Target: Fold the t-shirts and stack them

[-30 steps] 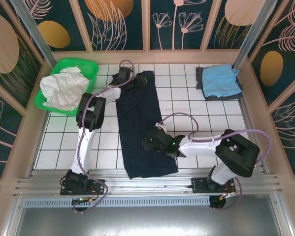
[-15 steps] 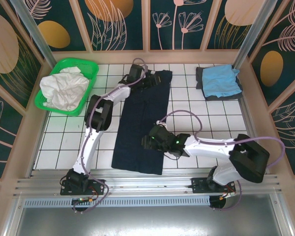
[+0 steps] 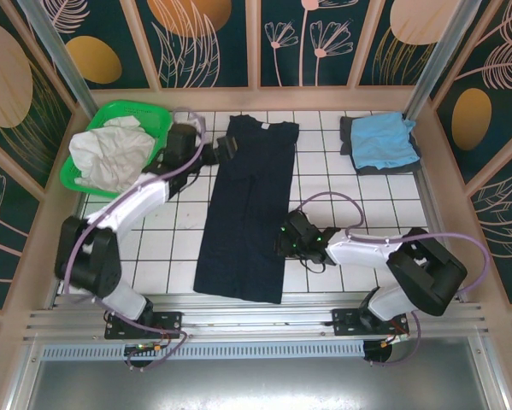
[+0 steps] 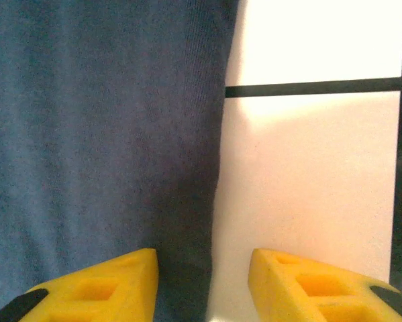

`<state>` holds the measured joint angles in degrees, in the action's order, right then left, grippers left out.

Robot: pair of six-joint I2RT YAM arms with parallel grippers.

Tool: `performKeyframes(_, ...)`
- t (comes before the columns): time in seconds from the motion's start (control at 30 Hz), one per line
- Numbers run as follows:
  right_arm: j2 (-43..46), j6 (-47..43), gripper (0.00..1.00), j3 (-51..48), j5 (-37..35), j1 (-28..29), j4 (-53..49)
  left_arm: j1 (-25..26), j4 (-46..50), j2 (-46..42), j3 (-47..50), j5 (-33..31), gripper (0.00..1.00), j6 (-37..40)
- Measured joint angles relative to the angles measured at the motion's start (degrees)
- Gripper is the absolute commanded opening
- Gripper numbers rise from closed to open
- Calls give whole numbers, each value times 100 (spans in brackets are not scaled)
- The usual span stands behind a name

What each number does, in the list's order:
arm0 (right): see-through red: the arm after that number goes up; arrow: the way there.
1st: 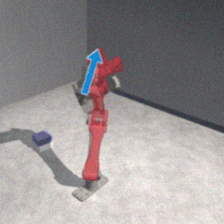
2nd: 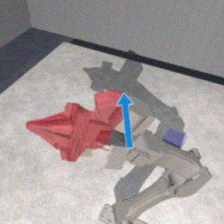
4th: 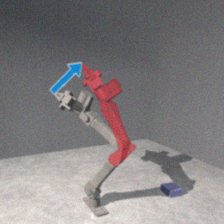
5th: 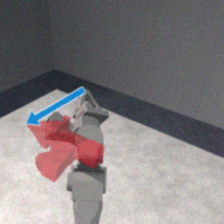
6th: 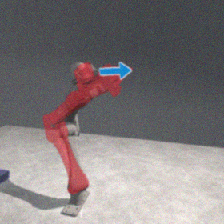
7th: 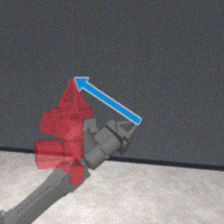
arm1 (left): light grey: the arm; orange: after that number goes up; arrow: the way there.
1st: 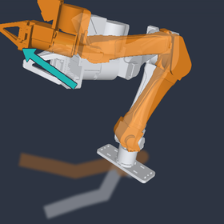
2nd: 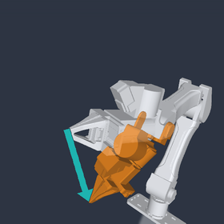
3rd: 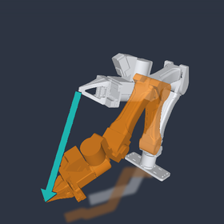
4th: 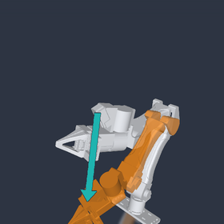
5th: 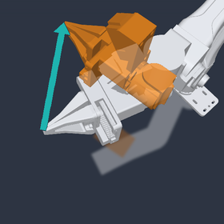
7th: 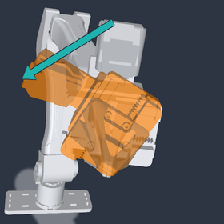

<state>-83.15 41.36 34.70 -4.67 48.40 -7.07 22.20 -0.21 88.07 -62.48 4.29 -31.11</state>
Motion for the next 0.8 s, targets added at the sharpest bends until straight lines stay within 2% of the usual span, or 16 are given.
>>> performKeyframes(0.17, -278, -308, 37, 350, 284, -258, -470, 48, 46, -1508, 2455, -81, 92, -481)
performKeyframes(0.27, -446, -507, 36, 566, 573, -470, -745, 232, 216, -2118, 3305, -109, 87, -800)
performKeyframes(0.5, -570, -748, 40, 866, 857, -732, -1117, 905, 297, -2745, 3864, -243, 81, -1368)
performKeyframes(0.67, -168, -695, 47, 761, 140, -756, -1123, 1283, 632, -3115, 4256, -472, 78, -1718)
performKeyframes(0.8, -98, -520, 47, 745, -35, -313, -1084, 1641, 944, -3130, 4334, -614, 78, -1941)
